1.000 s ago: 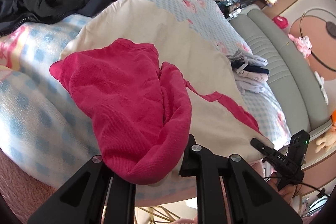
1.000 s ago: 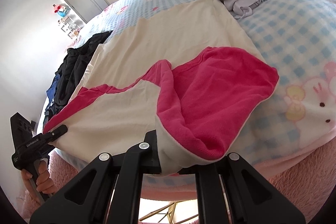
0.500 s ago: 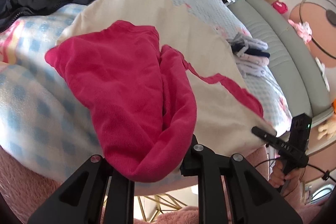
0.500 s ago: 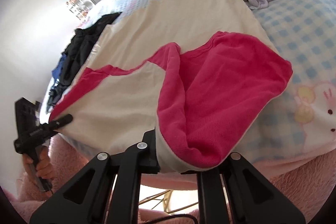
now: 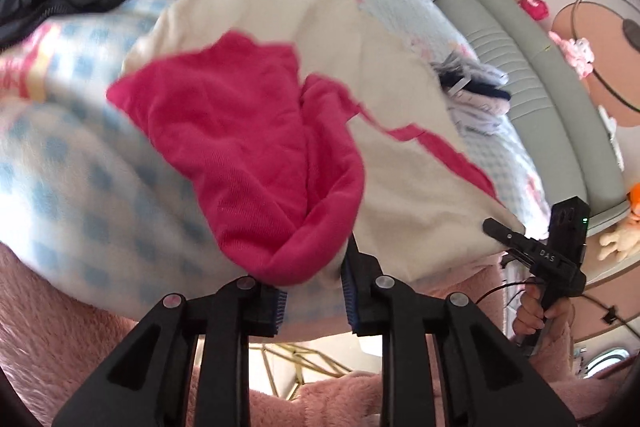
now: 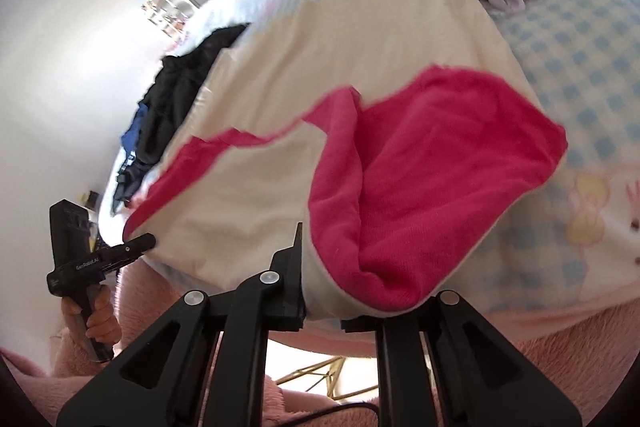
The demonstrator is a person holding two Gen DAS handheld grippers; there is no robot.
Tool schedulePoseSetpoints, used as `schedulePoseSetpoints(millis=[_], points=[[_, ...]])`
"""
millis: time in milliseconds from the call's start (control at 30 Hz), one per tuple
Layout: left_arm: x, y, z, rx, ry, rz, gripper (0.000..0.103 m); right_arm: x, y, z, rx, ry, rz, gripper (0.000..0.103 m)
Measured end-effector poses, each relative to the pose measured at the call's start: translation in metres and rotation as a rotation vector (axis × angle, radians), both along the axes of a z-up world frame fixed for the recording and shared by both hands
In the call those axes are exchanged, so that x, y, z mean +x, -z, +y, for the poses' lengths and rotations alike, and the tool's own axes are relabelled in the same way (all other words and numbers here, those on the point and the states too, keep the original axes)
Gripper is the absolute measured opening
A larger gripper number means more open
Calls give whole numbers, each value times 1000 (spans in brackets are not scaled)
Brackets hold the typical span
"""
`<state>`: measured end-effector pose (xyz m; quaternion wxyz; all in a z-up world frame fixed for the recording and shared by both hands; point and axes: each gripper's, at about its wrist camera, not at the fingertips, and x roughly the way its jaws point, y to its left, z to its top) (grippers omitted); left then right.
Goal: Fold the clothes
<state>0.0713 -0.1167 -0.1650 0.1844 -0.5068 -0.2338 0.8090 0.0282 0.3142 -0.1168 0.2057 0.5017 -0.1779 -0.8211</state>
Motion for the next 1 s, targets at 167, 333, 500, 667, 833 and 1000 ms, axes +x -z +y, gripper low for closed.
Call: schedulePoseSetpoints(millis=[167,333,500,667,833,1000], points=[[-28,-20,14,-74,2,34,16,-21,-17,-1,-43,-4,36,10],[-46,-13,16,-28,-35,27,14,-34,-16,-7,-42,4,17,10],[-69,-45,14,44,-39,77,14,-50,-29,3,-99,9,2,10],[-129,-77,12,59,-40,144,14,-104,-46,19,-220,52,-43,18],[-257,-78,13,21,-122,160,46,-200,-60,21,-211,145,2,41],[-271,-64,-6,65,-187,171,54,-223,-51,28,-216,210,-13,52]])
